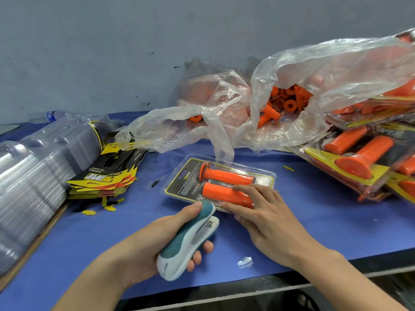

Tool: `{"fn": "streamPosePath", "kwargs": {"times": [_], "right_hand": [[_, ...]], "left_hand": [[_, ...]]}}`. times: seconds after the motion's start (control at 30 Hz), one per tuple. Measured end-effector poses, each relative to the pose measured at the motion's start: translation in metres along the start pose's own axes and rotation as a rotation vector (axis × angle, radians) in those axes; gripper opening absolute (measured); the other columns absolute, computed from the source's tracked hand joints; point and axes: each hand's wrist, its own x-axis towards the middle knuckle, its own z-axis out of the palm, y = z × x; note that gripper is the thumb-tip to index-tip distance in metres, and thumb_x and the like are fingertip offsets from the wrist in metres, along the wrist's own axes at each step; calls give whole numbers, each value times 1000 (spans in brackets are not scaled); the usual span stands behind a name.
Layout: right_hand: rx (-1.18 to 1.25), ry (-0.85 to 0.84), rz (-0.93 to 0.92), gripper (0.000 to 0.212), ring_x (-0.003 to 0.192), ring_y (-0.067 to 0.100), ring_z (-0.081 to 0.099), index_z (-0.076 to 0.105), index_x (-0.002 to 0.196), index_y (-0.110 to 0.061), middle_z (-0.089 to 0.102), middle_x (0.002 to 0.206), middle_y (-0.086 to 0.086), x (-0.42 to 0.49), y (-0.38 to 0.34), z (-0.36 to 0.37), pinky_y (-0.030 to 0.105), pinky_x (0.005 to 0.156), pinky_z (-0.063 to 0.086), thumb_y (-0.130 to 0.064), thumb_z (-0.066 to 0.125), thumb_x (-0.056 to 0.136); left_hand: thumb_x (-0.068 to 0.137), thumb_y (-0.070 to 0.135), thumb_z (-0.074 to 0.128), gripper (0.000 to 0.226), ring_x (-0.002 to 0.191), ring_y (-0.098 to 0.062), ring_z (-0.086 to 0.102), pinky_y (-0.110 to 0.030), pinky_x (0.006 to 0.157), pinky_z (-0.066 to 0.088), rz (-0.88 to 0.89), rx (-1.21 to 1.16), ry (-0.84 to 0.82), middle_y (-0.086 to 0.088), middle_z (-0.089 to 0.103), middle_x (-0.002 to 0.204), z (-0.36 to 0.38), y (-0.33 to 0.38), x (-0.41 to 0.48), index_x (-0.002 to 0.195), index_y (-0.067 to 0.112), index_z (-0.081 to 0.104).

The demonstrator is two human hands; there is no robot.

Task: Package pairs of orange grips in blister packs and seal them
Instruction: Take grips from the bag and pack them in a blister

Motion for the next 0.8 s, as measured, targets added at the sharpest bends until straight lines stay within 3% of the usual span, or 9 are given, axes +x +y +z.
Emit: {"fn": "streamPosePath", "kwargs": {"times": [0.37, 0.57, 0.7, 0.8], "right_hand": [[-22, 31, -40, 38, 122, 27, 46, 58, 129, -42, 52, 138, -1, 0, -1, 1, 43, 100, 41, -30, 44, 96], [55, 49, -54, 35, 123, 28, 45, 66, 121, -33, 54, 137, 0, 0, -1, 2, 44, 102, 40, -31, 40, 98], [121, 24, -44, 13, 127, 27, 41, 63, 105, -22, 51, 139, 0, 0, 1, 4, 46, 103, 39, -23, 54, 96], [114, 18, -50, 10, 127, 25, 40, 61, 103, -22, 51, 138, -2, 0, 1, 5, 43, 104, 38, -21, 58, 93]], "left_hand": [[81, 63, 62, 67, 64, -24, 64, -28, 55, 54, 62, -30, 8, -19, 69, 90, 13, 10, 28, 114, 5, 67], [77, 62, 64, 69, 63, -25, 65, -28, 53, 54, 58, -18, 37, -19, 70, 89, 17, 11, 33, 111, 3, 67], [83, 61, 61, 63, 62, -24, 64, -28, 52, 53, 55, -7, 70, -16, 70, 86, 18, 9, 36, 109, 3, 67], [85, 60, 59, 61, 61, -24, 63, -28, 52, 53, 57, 6, 84, -15, 70, 84, 18, 6, 37, 106, 3, 67]]}}
